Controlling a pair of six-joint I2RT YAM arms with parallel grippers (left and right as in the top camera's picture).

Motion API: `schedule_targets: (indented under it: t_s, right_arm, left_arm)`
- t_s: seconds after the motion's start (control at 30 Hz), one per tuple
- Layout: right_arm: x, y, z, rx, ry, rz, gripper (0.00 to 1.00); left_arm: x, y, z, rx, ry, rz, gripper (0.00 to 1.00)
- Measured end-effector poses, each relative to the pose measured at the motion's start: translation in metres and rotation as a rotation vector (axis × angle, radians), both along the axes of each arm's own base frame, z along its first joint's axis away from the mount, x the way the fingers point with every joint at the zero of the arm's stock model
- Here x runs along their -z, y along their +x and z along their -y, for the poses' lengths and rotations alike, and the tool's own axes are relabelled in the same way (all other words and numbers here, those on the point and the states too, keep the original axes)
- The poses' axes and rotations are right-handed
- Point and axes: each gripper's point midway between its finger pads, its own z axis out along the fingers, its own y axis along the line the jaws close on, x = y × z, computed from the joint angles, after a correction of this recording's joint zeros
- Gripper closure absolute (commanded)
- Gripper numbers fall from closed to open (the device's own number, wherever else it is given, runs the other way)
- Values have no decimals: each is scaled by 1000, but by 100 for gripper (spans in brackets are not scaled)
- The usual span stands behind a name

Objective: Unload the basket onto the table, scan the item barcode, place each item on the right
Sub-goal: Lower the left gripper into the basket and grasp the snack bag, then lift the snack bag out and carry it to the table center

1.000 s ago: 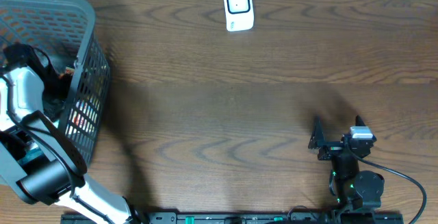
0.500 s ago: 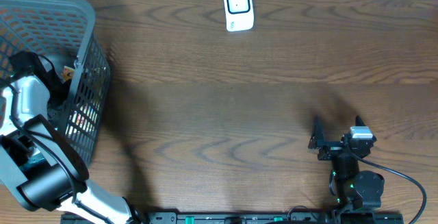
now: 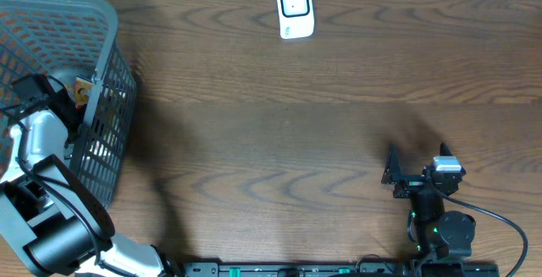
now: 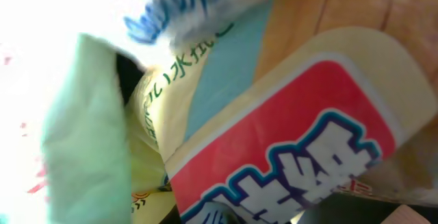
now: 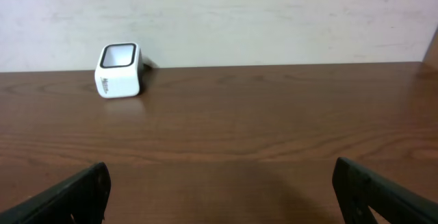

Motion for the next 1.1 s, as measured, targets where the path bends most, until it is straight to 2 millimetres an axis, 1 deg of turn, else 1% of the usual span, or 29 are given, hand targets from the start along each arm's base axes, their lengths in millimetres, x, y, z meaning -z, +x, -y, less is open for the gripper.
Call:
schedule_targets:
  t_s: [0.17,0.27,0.33,0.43,0.5,0.57,0.67,0.77,0.8,0.83,0.87,0.93,1.1]
  right_arm:
    - [0,0,0,0,0,0,1]
    - [0,0,0,0,0,0,1]
    - [0,0,0,0,0,0,1]
    - [0,0,0,0,0,0,1]
    - [0,0,0,0,0,0,1]
    - [0,0,0,0,0,0,1]
    - [0,0,0,0,0,0,1]
    - [0,0,0,0,0,0,1]
    - [0,0,0,0,0,0,1]
    - [0,0,0,0,0,0,1]
    - [0,0,0,0,0,0,1]
    - [0,0,0,0,0,0,1]
    - [0,0,0,0,0,0,1]
  left_arm:
    - [-5,-3,3,0,-15,-16,93]
    - [-8,-12,9,-3,-48,-62,93]
    - [-13,-20,14,-12,-64,-90,93]
    - [-29,-27,18,-36,-65,-84,93]
    - [-51,-25,18,-55,-36,-30,93]
    - [-78,-23,15,-78,13,40,93]
    - [-129,-23,9,-132,111,175,93]
    - [-174,-31,3,-186,203,284,93]
    - [-184,-34,2,-202,228,309,93]
    - [-190,-36,2,-208,240,321,93]
    - [-202,-42,1,-227,271,349,93]
    - [-217,-49,0,-259,306,385,93]
    - [-256,-55,-2,-312,370,519,93]
